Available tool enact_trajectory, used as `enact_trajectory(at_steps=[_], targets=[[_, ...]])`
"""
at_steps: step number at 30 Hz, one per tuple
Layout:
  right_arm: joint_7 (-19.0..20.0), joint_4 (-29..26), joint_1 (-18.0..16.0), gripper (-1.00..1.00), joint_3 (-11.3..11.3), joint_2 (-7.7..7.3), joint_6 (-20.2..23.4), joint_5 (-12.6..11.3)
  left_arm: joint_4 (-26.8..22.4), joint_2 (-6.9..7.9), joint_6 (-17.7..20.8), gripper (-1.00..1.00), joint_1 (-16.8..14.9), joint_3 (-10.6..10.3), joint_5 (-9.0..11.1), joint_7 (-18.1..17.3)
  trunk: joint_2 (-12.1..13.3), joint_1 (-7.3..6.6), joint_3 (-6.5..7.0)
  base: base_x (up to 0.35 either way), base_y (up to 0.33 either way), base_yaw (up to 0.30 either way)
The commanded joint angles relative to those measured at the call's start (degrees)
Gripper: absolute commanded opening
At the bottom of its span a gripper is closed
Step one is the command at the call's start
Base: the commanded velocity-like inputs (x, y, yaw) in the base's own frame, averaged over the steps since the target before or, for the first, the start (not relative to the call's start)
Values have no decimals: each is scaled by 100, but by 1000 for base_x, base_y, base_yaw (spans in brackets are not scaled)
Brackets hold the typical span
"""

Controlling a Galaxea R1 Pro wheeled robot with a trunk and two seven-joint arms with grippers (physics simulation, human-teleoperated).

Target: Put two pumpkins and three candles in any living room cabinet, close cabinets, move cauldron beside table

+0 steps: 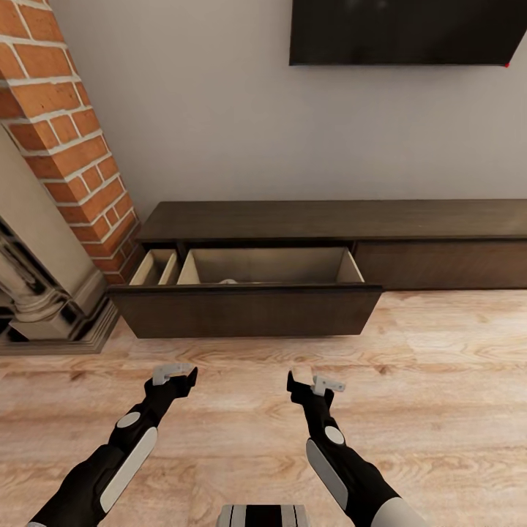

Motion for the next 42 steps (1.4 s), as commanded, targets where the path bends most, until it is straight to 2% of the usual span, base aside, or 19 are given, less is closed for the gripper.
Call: enact_trajectory(at_steps=[1,8,42], targets=[[-30,1,-5,100,33,-4,-82,-61,-8,6,15,100,-4,-20,47,50,-2,-1,-4,0,0,0],[-30,9,-4,100,34,-1,-269,-61,-20,8,14,100,-4,-18,47,52,-2,-1,-4,161,0,0],[-23,10,-3,100,34,5,-264,-52,-16,11,21,100,-4,3,47,43,-2,-1,-4,206,0,0]])
